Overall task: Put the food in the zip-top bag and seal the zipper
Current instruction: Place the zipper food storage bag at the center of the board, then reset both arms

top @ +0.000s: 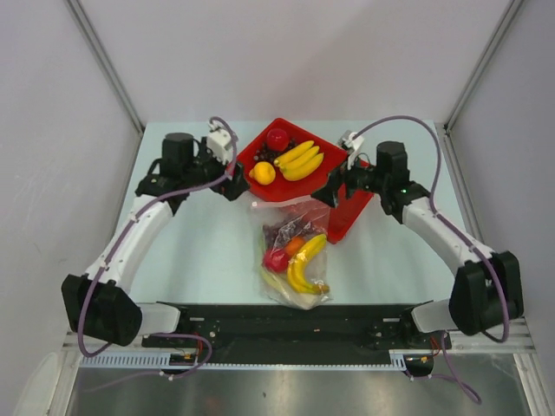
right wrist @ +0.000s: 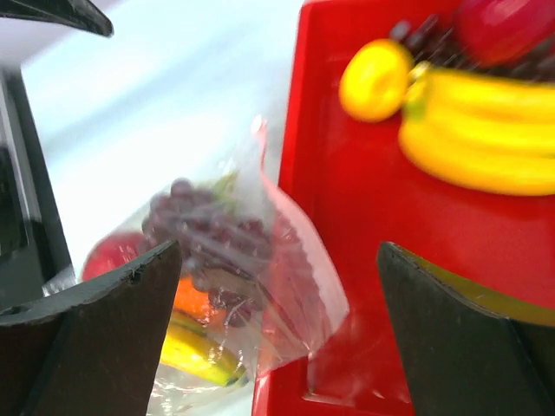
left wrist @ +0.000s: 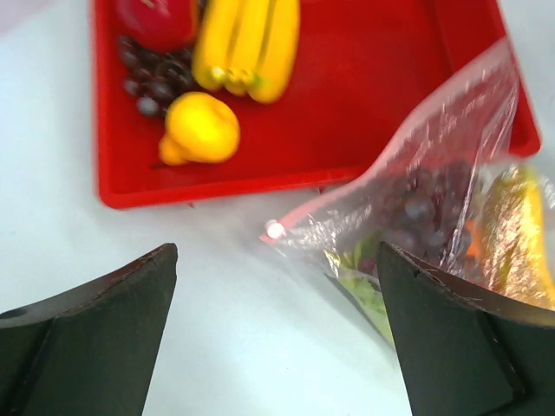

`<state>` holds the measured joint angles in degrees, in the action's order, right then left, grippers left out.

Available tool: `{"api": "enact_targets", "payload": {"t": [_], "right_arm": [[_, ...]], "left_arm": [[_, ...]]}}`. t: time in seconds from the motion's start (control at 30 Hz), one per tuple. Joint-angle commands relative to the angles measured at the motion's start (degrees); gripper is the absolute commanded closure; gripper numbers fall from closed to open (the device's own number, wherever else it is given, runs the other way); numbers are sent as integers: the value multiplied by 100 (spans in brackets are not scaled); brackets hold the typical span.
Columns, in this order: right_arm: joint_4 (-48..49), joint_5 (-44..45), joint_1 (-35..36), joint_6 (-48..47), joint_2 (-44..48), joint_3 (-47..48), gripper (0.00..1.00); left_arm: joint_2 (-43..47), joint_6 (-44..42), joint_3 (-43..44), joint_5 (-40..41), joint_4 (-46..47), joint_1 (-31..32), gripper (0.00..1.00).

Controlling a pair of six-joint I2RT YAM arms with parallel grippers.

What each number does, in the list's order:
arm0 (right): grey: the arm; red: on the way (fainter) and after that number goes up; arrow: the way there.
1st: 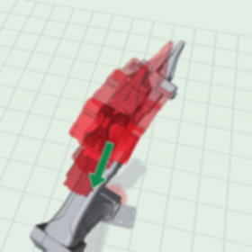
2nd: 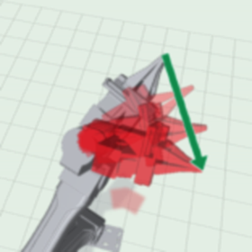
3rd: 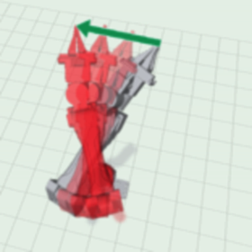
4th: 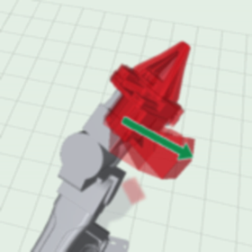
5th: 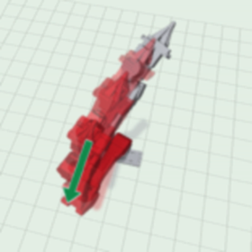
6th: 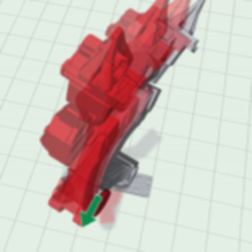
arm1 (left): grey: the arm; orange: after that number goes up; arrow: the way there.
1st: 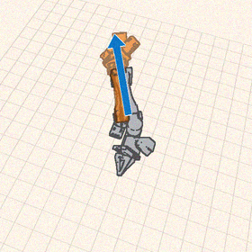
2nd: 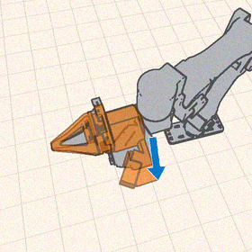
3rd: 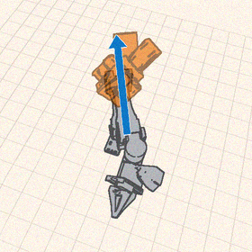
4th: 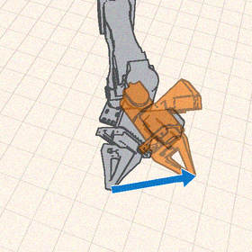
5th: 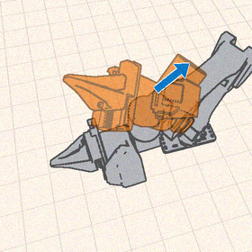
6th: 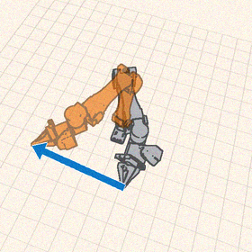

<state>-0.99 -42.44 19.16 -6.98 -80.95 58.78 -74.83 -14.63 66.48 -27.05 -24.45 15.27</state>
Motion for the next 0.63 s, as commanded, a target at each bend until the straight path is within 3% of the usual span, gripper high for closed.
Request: {"api": "enact_targets", "payload": {"t": [0.0, 0.17, 0.23, 0.47, 0.6], "right_arm": [[337, 349, -403, 654, 861, 370, 0], [-135, 596, -1238, 856, 1099, 581, 0], [-278, 649, -1545, 1040, 1072, 625, 0], [-1050, 131, -3302, 866, 598, 625, 0], [-1175, 77, -3594, 734, 457, 625, 0]], "left_arm": [[224, 961, 1076, -354, -551, -576, 0], [-523, 1208, 2341, 207, -1887, -1166, 0], [-681, 1314, 2431, 419, -2133, -1367, 0], [-665, 1419, 1607, 542, -2020, -2045, 0], [-516, 1367, 1350, 779, -1845, -2142, 0]]}}
